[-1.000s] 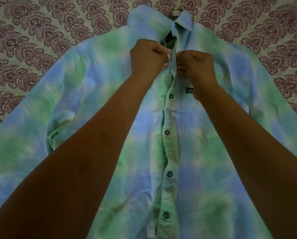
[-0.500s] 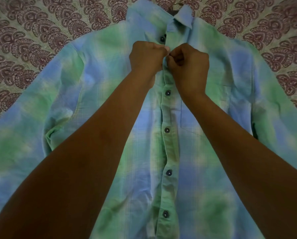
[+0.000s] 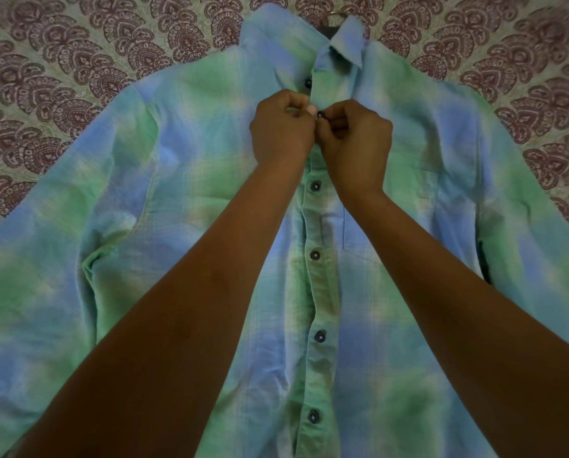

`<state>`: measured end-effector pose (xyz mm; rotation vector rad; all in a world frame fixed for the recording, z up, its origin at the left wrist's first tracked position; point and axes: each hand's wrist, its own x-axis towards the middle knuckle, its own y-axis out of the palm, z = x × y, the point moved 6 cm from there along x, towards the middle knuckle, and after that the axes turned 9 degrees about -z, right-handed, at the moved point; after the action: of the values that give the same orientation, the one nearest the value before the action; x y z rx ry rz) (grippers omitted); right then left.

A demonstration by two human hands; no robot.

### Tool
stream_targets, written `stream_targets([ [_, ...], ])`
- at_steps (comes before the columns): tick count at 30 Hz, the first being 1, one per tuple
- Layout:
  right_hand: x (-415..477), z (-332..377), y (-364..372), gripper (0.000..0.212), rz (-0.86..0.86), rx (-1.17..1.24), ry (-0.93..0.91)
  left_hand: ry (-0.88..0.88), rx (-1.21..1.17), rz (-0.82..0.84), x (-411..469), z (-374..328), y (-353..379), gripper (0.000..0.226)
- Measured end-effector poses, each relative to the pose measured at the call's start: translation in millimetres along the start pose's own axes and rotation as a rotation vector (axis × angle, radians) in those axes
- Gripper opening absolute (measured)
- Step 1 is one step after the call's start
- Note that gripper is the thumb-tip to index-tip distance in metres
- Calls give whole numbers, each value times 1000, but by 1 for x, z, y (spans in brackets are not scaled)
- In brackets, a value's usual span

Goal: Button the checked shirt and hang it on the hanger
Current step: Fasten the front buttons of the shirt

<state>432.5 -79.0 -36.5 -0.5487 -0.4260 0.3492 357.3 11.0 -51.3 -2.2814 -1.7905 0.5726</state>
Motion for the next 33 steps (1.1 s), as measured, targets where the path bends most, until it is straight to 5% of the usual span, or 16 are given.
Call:
stream_targets([
  [8,21,-22,7,20,268,245,519,284,100,92,0,-3,0,15],
  [14,23,-20,11,20,342,279,594,278,186,61,6,-7,-5,14],
  [24,-27,-14,-22,22,247,163,477,92,149,124,-36,11,-49,19],
  [33,-182,5,-124,34,289,51,242,229,306,227,-174,37,-128,31],
])
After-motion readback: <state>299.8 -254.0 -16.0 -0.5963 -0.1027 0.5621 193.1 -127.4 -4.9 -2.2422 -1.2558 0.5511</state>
